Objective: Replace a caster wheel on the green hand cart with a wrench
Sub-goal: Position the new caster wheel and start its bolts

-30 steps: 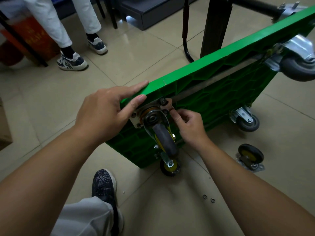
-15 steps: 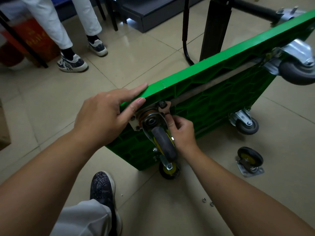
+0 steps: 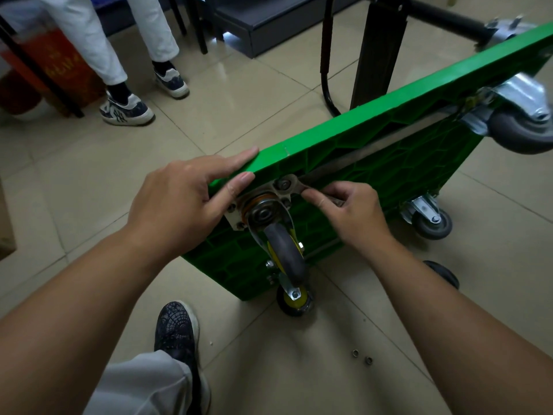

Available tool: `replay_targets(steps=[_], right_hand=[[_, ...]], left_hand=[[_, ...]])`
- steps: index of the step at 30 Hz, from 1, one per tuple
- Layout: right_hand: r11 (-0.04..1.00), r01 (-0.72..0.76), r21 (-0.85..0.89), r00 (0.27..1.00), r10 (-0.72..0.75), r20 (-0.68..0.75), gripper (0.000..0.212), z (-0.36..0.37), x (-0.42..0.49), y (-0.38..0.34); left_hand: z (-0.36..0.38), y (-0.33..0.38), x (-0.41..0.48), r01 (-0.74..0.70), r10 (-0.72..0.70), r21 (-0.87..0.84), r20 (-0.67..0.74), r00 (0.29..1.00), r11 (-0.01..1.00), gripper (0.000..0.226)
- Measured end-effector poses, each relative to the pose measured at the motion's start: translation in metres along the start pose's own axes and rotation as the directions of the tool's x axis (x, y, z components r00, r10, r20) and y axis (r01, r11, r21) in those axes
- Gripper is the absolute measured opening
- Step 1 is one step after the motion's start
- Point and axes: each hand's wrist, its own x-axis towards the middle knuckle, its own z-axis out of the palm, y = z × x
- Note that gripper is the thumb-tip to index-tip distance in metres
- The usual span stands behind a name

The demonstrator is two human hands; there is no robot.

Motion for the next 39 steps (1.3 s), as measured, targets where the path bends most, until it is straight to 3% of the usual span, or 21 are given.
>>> replay_targets(steps=[3, 6, 8, 11, 15, 17, 19, 22, 24, 26, 27, 28, 30, 31, 32, 33, 35, 37, 39], right_hand=[[0.991, 0.068, -0.113, 0.998, -0.069, -0.006, 0.070, -0.002, -0.005, -0.002], [0.951, 0.132, -0.281, 0.991, -0.123, 0.047, 0.064, -0.009, -0.009, -0.005], [0.870, 0.228, -0.437, 0.973, -0.223, 0.063, 0.063, -0.024, -0.004, -0.013], [0.604, 0.405, -0.686, 0.883, -0.452, 0.123, 0.067, -0.057, 0.014, -0.047], [0.233, 0.516, -0.824, 0.782, -0.519, 0.344, 0.060, -0.077, 0.025, -0.107], [-0.007, 0.573, -0.820, 0.697, -0.521, 0.492, 0.049, -0.072, 0.022, -0.141], [-0.205, 0.644, -0.737, 0.623, -0.418, 0.661, 0.039, -0.061, 0.021, -0.171], [-0.379, 0.680, -0.627, 0.479, -0.417, 0.772, 0.039, -0.047, 0.019, -0.186], [-0.441, 0.619, -0.650, 0.469, -0.457, 0.756, 0.037, -0.051, 0.021, -0.180], [-0.390, 0.611, -0.689, 0.464, -0.529, 0.711, 0.037, -0.068, 0.023, -0.167], [-0.274, 0.651, -0.708, 0.476, -0.579, 0.662, 0.041, -0.078, 0.022, -0.158], [-0.073, 0.692, -0.718, 0.523, -0.635, 0.568, 0.048, -0.089, 0.020, -0.146], [0.463, 0.616, -0.637, 0.723, -0.654, 0.223, 0.057, -0.100, 0.006, -0.121], [0.714, 0.485, -0.505, 0.835, -0.550, 0.024, 0.057, -0.098, -0.005, -0.107], [0.892, 0.344, -0.295, 0.911, -0.393, -0.125, 0.056, -0.090, -0.015, -0.093], [0.972, 0.223, -0.073, 0.948, -0.234, -0.217, 0.053, -0.079, -0.024, -0.079], [0.977, 0.073, 0.202, 0.950, -0.006, -0.312, 0.049, -0.050, -0.038, -0.053], [0.949, -0.011, 0.314, 0.942, 0.115, -0.315, 0.045, -0.022, -0.051, -0.031], [0.938, -0.025, 0.345, 0.952, 0.128, -0.277, 0.042, 0.001, -0.060, -0.014]], left_hand=[[0.000, -0.001, 0.000, -0.001, 0.001, -0.005, -0.011, 1.000, 1.000, 0.042], [0.002, -0.001, 0.000, -0.015, 0.015, -0.002, -0.011, 1.000, 1.000, 0.040], [0.002, 0.001, 0.000, -0.022, 0.022, -0.008, -0.018, 1.000, 1.000, 0.039], [0.002, 0.002, 0.000, -0.038, 0.038, -0.002, -0.019, 0.999, 0.999, 0.040], [0.003, 0.004, -0.002, -0.036, 0.036, 0.003, -0.003, 0.999, 0.999, 0.044], [0.002, 0.005, -0.001, -0.038, 0.038, 0.005, -0.005, 0.999, 0.999, 0.042], [0.002, 0.006, 0.000, -0.037, 0.037, 0.002, -0.013, 0.999, 0.999, 0.040], [0.001, 0.006, 0.000, -0.015, 0.015, -0.023, -0.008, 1.000, 1.000, 0.044], [0.001, 0.006, 0.000, -0.016, 0.016, -0.005, 0.009, 1.000, 1.000, 0.043], [0.001, 0.005, 0.001, -0.007, 0.007, 0.006, 0.022, 1.000, 1.000, 0.043], [0.001, 0.005, 0.001, 0.001, -0.001, 0.009, 0.028, 1.000, 1.000, 0.043], [0.001, 0.006, 0.001, 0.007, -0.007, 0.010, 0.037, 0.999, 1.000, 0.044], [0.000, 0.007, 0.001, 0.017, -0.018, 0.008, 0.048, 0.999, 1.000, 0.045], [-0.001, 0.008, 0.000, 0.024, -0.024, 0.009, 0.046, 0.999, 1.000, 0.045], [-0.001, 0.008, -0.001, 0.028, -0.028, 0.012, 0.045, 0.999, 1.000, 0.046], [-0.002, 0.009, 0.000, 0.026, -0.026, 0.015, 0.044, 0.999, 1.000, 0.046], [-0.002, 0.009, 0.000, 0.016, -0.017, 0.015, 0.036, 0.999, 1.000, 0.047], [-0.002, 0.008, 0.000, 0.007, -0.007, 0.005, 0.024, 1.000, 1.000, 0.047], [-0.001, 0.008, 0.000, 0.001, -0.001, 0.005, 0.011, 1.000, 1.000, 0.046]])
